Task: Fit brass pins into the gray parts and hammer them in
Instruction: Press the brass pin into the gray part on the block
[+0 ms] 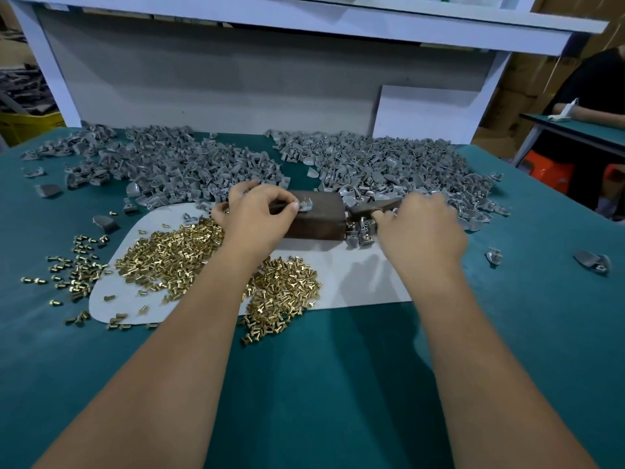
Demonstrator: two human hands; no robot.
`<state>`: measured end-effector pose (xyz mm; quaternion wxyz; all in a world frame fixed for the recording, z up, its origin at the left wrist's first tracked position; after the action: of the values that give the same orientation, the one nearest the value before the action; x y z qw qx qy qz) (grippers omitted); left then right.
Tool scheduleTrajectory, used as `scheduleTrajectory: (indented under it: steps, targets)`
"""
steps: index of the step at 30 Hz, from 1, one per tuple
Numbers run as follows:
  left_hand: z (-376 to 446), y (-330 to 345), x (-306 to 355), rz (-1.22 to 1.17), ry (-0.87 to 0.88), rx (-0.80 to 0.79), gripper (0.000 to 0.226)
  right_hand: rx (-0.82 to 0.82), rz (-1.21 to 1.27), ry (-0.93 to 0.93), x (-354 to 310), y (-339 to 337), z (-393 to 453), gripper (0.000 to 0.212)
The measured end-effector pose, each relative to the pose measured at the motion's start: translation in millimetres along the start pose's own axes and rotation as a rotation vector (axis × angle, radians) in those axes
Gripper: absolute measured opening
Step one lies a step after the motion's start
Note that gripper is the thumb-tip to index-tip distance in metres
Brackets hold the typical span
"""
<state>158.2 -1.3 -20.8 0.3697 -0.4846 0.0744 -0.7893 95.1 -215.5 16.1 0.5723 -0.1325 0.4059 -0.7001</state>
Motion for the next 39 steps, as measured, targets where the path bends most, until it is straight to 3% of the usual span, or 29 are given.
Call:
scheduleTrajectory:
  steps: [2,4,6,9,14,18,23,29,34,39]
  targets:
    - [-1,1,0,0.024,0.005,0.004,0.018,-0.16,-0.1,0.041,15,0,-7,0.038]
    - [-2,1,0,0.035,-0.001,0.01,0.013,-0.28,-0.144,0.02,21,6,-16,0.025]
    - [-3,2,1,0.047,0.003,0.025,0.01,-0.298,-0.109,0.019,22,9,-20,0.011]
    - [-5,2,2,0.043,-0.04,0.045,0.012,-0.255,-0.056,0.039,21,8,-20,0.011]
    - [-6,2,4,0.046,-0.076,0.049,0.022,-0.043,-0.022,0.054,17,-8,-11,0.02]
    - [-6,3,3,0.059,-0.069,0.069,0.019,0.129,0.089,-0.057,4,-28,-9,0.017]
    - [-6,4,4,0.088,-0.051,0.097,0.012,0.065,0.122,-0.254,-23,-34,-27,0.039]
    - [-5,5,3,0.045,-0.088,0.109,0.018,0.137,0.168,-0.221,-24,-39,-34,0.045]
    - [-3,2,0,0.026,-0.103,0.12,0.028,0.05,0.058,-0.277,-26,-33,-35,0.046]
    - [-4,2,2,0.012,-0.079,0.144,0.015,0.154,0.118,-0.259,-31,-38,-38,0.05]
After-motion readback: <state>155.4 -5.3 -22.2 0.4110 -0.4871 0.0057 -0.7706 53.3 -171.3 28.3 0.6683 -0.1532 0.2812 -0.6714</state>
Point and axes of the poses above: each hand's wrist, its own z-axis towards the middle knuckle, its own y-axis out of the palm, x = y × z, the point moved 5 cm from there along z, towards the middle knuckle, and after that the axes turned 15 degrees about x, right-handed, at the moved point
